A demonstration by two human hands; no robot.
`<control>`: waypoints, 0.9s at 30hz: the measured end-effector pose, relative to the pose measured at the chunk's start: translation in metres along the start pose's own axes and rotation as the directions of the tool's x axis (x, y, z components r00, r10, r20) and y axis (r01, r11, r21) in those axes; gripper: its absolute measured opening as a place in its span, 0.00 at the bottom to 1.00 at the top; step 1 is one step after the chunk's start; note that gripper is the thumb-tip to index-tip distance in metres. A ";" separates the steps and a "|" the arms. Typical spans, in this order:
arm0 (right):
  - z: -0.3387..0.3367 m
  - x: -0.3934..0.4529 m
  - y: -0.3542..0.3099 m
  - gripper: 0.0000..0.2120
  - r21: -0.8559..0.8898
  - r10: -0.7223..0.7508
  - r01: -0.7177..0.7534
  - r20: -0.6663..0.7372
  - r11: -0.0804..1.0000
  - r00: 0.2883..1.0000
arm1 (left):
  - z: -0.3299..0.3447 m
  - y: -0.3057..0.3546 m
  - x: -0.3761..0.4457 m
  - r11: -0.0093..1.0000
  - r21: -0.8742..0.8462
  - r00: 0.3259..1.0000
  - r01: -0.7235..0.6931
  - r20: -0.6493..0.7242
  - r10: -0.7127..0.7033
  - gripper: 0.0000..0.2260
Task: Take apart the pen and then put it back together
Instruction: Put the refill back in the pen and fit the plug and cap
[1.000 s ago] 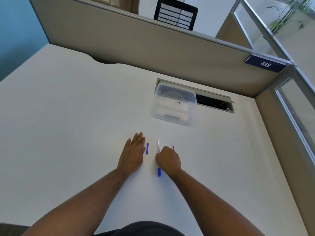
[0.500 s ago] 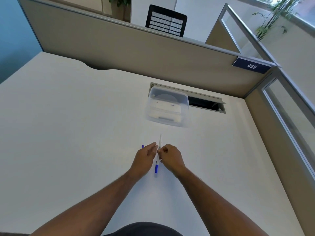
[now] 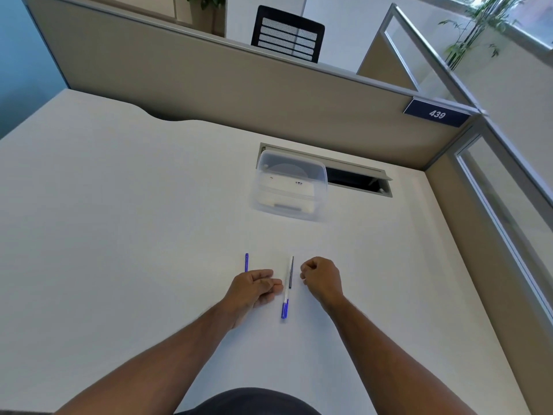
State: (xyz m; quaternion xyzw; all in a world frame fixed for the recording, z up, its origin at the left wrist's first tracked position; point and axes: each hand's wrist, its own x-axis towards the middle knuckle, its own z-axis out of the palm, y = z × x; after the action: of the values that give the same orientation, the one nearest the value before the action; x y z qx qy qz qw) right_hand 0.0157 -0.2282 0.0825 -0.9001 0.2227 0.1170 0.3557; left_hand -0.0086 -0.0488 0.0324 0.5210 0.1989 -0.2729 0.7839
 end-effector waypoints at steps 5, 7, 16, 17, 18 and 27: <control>0.014 -0.005 0.007 0.11 -0.084 0.029 -0.027 0.018 0.996 0.999 | 0.006 -0.001 0.000 1.000 0.004 0.999 -0.016 -0.036 0.016 0.14; 0.020 -0.007 0.007 0.12 -0.122 0.050 -0.050 -0.001 0.991 0.999 | 0.006 -0.002 0.000 1.000 0.008 0.999 -0.023 -0.042 0.023 0.13; 0.029 -0.011 0.007 0.18 -0.263 0.061 -0.056 0.009 0.963 0.998 | 0.001 -0.003 0.003 0.999 0.019 1.000 -0.025 -0.010 0.025 0.14; 0.031 -0.012 0.009 0.18 -0.286 0.061 -0.054 0.014 0.957 0.998 | 0.000 -0.003 0.003 1.000 0.014 1.000 -0.025 -0.005 0.025 0.14; 0.032 -0.013 0.010 0.18 -0.308 0.060 -0.052 0.019 0.950 0.998 | 0.000 -0.003 0.003 1.000 0.010 1.000 -0.024 -0.001 0.024 0.14; 0.035 -0.025 0.021 0.13 -0.341 0.044 -0.027 0.040 0.940 0.998 | -0.001 -0.005 0.004 0.999 0.025 0.999 -0.038 0.004 0.038 0.13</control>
State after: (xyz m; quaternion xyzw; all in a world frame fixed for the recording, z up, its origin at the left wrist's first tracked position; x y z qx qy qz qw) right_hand -0.0185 -0.2099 0.0545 -0.9409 0.2070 0.1810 0.1979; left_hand -0.0088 -0.0502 0.0260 0.5342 0.1843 -0.2614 0.7825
